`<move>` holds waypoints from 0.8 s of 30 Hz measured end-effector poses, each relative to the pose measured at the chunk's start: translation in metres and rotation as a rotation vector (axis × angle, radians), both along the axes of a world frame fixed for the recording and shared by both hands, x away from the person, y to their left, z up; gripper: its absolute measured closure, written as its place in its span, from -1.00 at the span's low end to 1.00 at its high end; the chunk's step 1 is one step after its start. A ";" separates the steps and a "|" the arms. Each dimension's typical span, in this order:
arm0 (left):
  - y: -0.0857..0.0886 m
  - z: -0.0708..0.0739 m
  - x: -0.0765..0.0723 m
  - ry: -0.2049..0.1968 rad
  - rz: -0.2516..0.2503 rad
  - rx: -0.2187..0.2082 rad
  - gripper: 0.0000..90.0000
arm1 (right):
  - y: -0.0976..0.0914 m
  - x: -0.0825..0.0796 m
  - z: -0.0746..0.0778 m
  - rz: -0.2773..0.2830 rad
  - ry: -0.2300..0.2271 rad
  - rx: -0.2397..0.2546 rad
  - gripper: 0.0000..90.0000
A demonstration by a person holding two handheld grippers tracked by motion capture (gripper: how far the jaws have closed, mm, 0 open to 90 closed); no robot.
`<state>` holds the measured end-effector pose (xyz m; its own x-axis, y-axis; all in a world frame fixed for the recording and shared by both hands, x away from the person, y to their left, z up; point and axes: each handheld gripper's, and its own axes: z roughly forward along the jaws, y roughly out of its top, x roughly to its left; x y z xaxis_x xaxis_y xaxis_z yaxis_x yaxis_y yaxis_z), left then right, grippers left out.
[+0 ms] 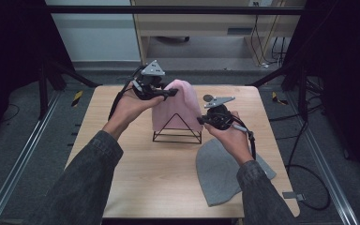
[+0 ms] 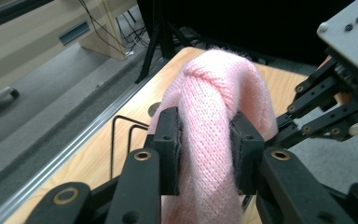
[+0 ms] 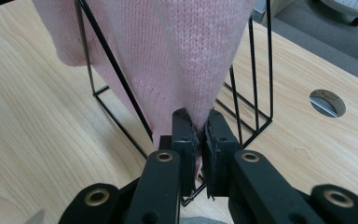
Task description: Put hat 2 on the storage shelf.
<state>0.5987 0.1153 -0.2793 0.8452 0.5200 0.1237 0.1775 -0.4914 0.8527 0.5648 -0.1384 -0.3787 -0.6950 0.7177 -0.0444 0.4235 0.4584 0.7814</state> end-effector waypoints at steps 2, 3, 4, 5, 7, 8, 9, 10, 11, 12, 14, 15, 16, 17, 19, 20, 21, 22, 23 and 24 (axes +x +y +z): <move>0.001 -0.002 0.000 0.007 0.011 -0.004 0.53 | 0.000 0.000 0.000 0.001 0.002 -0.002 0.88; 0.001 -0.002 -0.001 0.007 0.012 -0.007 0.53 | 0.000 0.000 0.000 0.001 0.002 -0.002 0.88; 0.001 -0.003 -0.001 0.008 0.013 -0.009 0.53 | 0.000 0.000 0.000 0.001 0.006 -0.001 0.88; 0.001 -0.004 -0.003 0.008 0.012 -0.013 0.53 | 0.000 -0.001 -0.001 0.004 0.007 -0.005 0.88; 0.000 -0.005 -0.006 0.011 0.008 -0.009 0.54 | 0.000 -0.001 -0.002 0.004 0.014 -0.006 0.88; 0.000 -0.005 -0.006 0.011 0.008 -0.009 0.55 | 0.000 -0.001 -0.003 0.008 0.016 -0.011 0.88; -0.001 -0.006 -0.007 0.012 0.008 -0.004 0.55 | 0.000 -0.001 -0.003 0.008 0.016 -0.011 0.88; -0.002 -0.007 -0.008 0.014 0.014 -0.001 0.57 | 0.001 -0.002 -0.003 0.007 0.024 -0.009 0.87; -0.003 -0.007 -0.009 0.016 0.018 0.003 0.58 | 0.000 -0.002 -0.004 0.014 0.026 -0.011 0.83; -0.004 -0.008 -0.010 0.022 0.016 0.003 0.59 | 0.000 -0.003 -0.005 0.013 0.030 -0.011 0.75; -0.006 -0.009 -0.011 0.027 0.018 0.005 0.59 | -0.003 -0.006 -0.006 0.004 0.031 -0.008 0.54; -0.007 -0.010 -0.013 0.027 0.017 0.006 0.59 | -0.005 -0.008 -0.006 -0.001 0.029 -0.006 0.46; -0.007 -0.011 -0.014 0.029 0.014 0.004 0.59 | -0.008 -0.009 -0.007 -0.010 0.028 -0.003 0.37; -0.008 -0.012 -0.015 0.033 0.013 0.006 0.59 | -0.011 -0.011 -0.006 -0.020 0.032 -0.003 0.27; -0.010 -0.017 -0.015 0.044 0.012 0.032 0.59 | -0.022 -0.018 -0.006 -0.049 0.015 -0.019 0.08; -0.010 -0.019 -0.015 0.050 0.013 0.037 0.59 | -0.026 -0.021 -0.006 -0.063 0.016 -0.016 0.04; -0.010 -0.019 -0.015 0.050 0.013 0.037 0.59 | -0.031 -0.023 -0.006 -0.073 0.017 -0.019 0.02; -0.011 -0.023 -0.016 0.062 0.009 0.048 0.59 | -0.035 -0.025 -0.006 -0.080 0.021 -0.021 0.02; -0.011 -0.023 -0.016 0.062 0.009 0.048 0.59 | -0.040 -0.027 -0.006 -0.084 0.021 -0.026 0.01; -0.011 -0.025 -0.016 0.062 0.007 0.046 0.59 | -0.040 -0.027 -0.006 -0.084 0.021 -0.026 0.01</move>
<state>0.5822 0.1041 -0.3039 0.8484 0.5208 0.0949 0.2332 -0.5287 0.8162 0.5379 -0.1784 -0.3850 -0.6331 0.7724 -0.0498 0.4779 0.4407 0.7598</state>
